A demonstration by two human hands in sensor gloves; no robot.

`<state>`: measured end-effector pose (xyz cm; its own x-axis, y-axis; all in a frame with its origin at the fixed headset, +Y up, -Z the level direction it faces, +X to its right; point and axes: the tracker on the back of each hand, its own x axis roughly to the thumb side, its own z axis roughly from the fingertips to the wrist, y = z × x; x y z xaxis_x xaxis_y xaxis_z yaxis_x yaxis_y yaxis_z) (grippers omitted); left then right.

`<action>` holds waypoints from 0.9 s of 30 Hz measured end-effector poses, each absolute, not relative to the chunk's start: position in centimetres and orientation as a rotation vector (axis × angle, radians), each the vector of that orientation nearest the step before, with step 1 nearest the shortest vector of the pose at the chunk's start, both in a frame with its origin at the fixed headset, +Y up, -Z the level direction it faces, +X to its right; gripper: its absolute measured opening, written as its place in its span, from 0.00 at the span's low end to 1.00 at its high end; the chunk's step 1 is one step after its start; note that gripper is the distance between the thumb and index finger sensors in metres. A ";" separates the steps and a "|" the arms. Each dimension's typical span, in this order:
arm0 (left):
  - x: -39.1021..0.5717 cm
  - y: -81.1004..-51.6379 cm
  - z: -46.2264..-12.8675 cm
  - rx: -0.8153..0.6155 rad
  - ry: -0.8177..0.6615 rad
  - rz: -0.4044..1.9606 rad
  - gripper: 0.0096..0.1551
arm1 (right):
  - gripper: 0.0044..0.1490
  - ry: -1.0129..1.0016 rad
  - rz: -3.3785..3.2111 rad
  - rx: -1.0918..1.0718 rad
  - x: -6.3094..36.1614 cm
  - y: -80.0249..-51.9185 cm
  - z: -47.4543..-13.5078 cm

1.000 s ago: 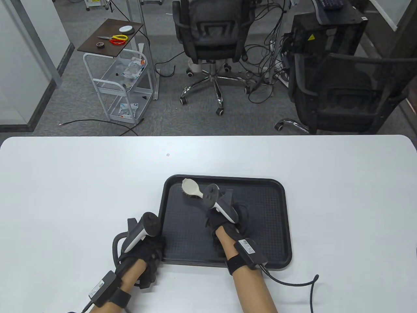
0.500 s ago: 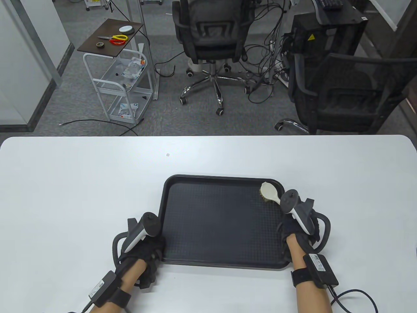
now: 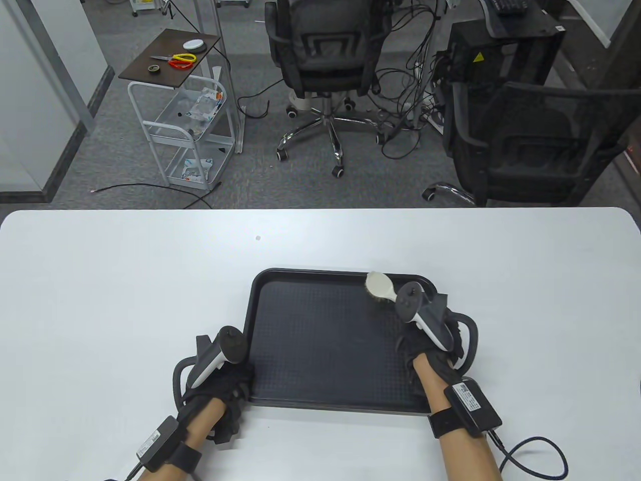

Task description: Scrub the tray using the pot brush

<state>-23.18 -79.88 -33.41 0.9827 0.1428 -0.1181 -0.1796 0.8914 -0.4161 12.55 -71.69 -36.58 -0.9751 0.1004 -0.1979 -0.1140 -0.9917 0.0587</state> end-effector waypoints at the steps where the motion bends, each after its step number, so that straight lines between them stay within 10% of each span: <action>1: -23.2 -79.9 -33.4 -0.440 0.085 0.168 0.46 | 0.34 0.103 3.012 -0.242 11.1 -71.7 -36.6; 14: -23.2 -79.9 -33.4 -0.439 0.085 0.167 0.46 | 0.35 0.220 2.933 0.003 -1.3 -75.1 -37.4; 27: -23.2 -79.9 -33.4 -0.438 0.086 0.165 0.46 | 0.34 0.218 2.942 -0.136 4.6 -76.6 -36.6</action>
<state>-23.18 -79.88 -33.40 0.9830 0.1406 -0.1181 -0.1775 0.8927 -0.4143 4.61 -76.56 -36.60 -0.9780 0.1802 -0.1047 -0.1937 -0.9714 0.1372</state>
